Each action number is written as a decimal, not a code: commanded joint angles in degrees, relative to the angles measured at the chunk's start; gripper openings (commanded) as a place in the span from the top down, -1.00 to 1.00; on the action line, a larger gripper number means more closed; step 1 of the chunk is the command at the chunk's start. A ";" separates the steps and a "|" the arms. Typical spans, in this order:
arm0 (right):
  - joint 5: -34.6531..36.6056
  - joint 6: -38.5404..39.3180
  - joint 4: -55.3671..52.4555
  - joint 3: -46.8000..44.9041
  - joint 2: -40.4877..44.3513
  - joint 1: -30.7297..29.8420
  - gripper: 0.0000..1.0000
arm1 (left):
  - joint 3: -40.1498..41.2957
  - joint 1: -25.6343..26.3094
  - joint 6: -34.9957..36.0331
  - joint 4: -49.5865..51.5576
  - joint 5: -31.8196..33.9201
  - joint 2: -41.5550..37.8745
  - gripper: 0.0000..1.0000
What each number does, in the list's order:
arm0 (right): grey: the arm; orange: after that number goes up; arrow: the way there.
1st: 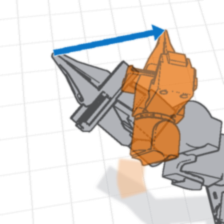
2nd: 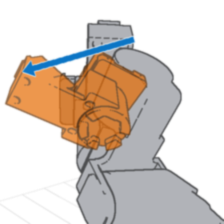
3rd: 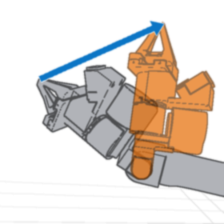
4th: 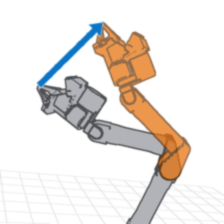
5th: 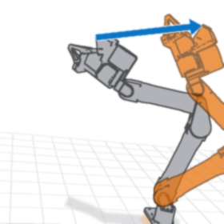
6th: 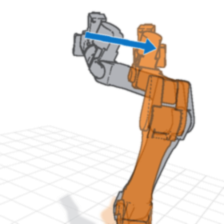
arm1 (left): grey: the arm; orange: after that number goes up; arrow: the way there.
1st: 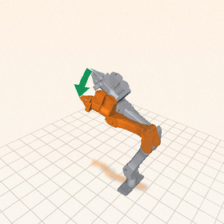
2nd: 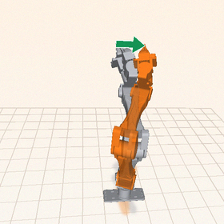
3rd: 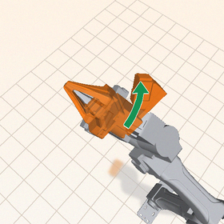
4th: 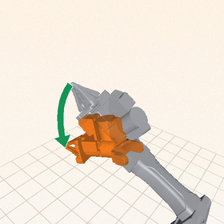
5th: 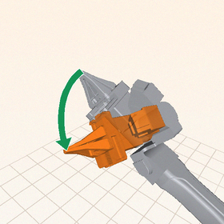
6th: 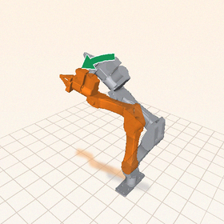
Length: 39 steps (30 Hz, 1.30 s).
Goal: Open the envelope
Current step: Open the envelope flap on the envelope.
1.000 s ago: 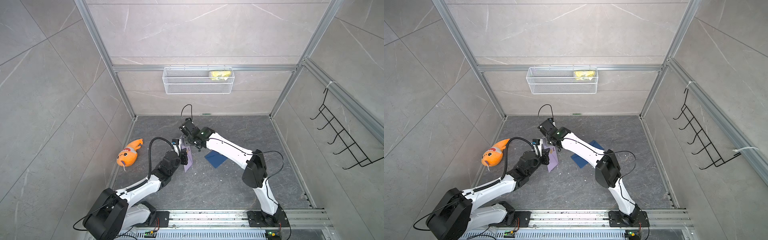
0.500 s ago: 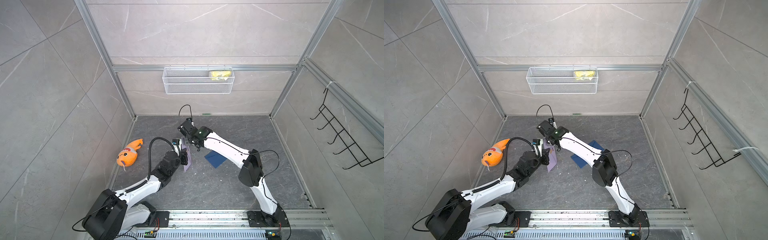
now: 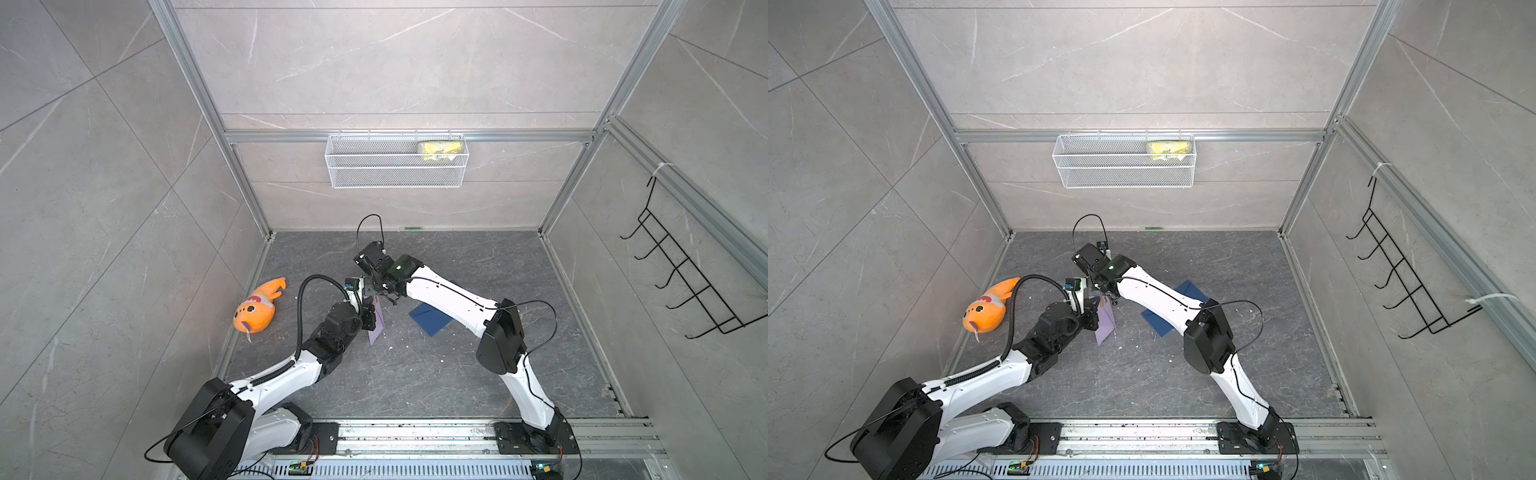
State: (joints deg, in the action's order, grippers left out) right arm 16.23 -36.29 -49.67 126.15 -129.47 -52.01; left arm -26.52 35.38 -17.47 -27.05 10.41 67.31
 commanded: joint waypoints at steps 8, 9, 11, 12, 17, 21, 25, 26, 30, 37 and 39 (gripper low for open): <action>1.17 -0.81 -1.48 -0.99 1.41 -0.75 0.75 | -0.10 0.30 1.29 -4.07 0.48 -1.15 1.00; 1.24 -0.80 -1.48 -1.05 1.55 -0.78 0.79 | -0.03 0.31 1.17 -4.21 0.42 -1.26 1.00; 1.22 -0.82 -1.52 -1.08 1.56 -0.75 0.79 | 0.06 0.28 0.85 -4.40 0.27 -1.63 1.00; 1.26 -0.88 -1.57 -1.05 1.51 -0.73 0.80 | 0.30 0.30 0.63 -4.55 0.07 -1.88 1.00; 1.74 -1.41 -2.09 -0.98 1.96 -0.95 0.80 | 0.60 0.31 -0.74 -5.70 -2.12 -2.76 1.00; 2.41 -1.92 -1.71 -2.13 3.27 -1.17 0.80 | 1.23 0.29 -1.41 -7.16 -2.57 -2.86 1.00; 2.82 -2.36 -1.05 -3.87 4.48 -1.33 0.80 | 1.51 0.31 -1.91 -7.83 -2.68 -3.50 1.00; 2.99 -2.30 -0.87 -4.40 4.82 -1.29 0.80 | 1.76 0.30 -1.95 -8.08 -2.39 -3.52 1.00; 3.45 -1.96 0.98 -7.58 6.27 -1.30 0.80 | 2.11 0.24 -1.94 -8.35 -0.81 -3.46 1.00; 2.54 -1.15 1.44 -6.57 5.06 -1.30 0.81 | 2.42 0.26 -1.59 -8.55 0.46 -2.66 1.00; 2.32 -1.26 1.08 -5.84 4.45 -1.30 0.85 | 2.42 0.31 -1.47 -8.55 0.65 -2.61 1.00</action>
State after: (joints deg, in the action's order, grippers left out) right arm 18.57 -37.74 -47.40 119.35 -124.70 -52.93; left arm -24.08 35.66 -19.09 -30.52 8.95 65.43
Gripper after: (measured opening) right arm 0.079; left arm 0.048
